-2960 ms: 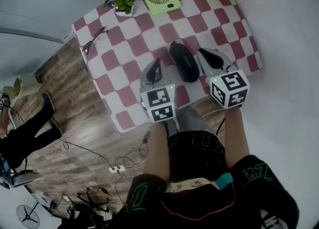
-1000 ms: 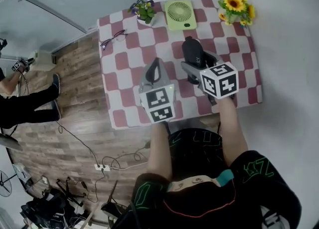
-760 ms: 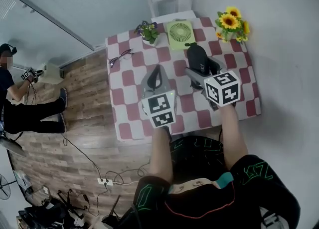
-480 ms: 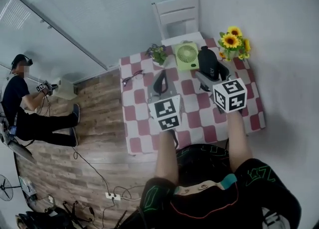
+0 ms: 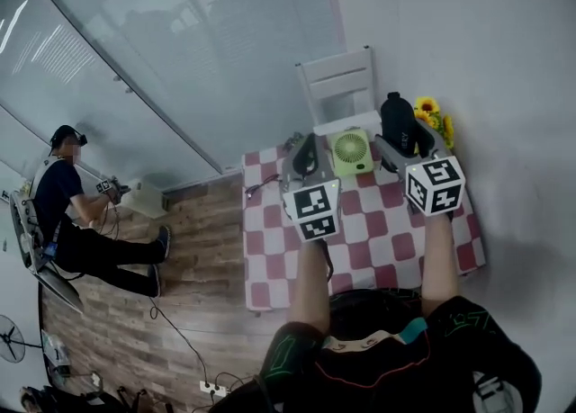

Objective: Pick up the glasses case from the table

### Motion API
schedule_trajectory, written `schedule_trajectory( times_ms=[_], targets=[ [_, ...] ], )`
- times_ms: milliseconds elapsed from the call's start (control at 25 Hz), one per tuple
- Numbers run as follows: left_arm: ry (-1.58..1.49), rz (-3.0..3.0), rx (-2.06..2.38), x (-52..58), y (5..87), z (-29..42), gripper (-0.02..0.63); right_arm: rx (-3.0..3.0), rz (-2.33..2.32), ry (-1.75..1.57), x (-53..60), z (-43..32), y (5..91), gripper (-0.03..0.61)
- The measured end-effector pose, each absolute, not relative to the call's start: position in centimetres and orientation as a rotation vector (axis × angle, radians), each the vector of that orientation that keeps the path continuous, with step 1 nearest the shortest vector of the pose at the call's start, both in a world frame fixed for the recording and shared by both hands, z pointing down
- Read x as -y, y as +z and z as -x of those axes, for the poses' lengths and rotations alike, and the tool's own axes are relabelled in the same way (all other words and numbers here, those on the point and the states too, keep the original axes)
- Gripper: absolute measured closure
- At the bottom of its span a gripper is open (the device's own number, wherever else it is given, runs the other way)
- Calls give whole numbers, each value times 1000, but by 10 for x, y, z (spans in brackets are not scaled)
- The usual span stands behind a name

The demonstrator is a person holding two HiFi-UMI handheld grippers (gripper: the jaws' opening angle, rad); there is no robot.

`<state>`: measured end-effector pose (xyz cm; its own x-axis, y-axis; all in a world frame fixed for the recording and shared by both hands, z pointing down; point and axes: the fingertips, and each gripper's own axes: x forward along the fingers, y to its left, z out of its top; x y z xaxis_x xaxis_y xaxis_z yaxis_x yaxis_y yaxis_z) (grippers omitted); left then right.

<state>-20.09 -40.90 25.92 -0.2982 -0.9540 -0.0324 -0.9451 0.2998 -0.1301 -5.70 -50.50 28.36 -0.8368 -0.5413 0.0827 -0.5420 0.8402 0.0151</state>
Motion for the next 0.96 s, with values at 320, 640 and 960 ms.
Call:
schedule_trajectory(
  times_ms=[320, 640, 960],
  targets=[
    [-158, 1807, -2407, 418, 254, 188, 604, 2960, -884, 17, 509, 46, 280, 210],
    [-173, 1813, -2406, 416, 259, 187, 604, 2950, -892, 13, 508, 43, 283, 210],
    [-158, 1794, -2409, 411, 255, 195, 604, 2962, -885, -25, 505, 51, 275, 210]
  ],
)
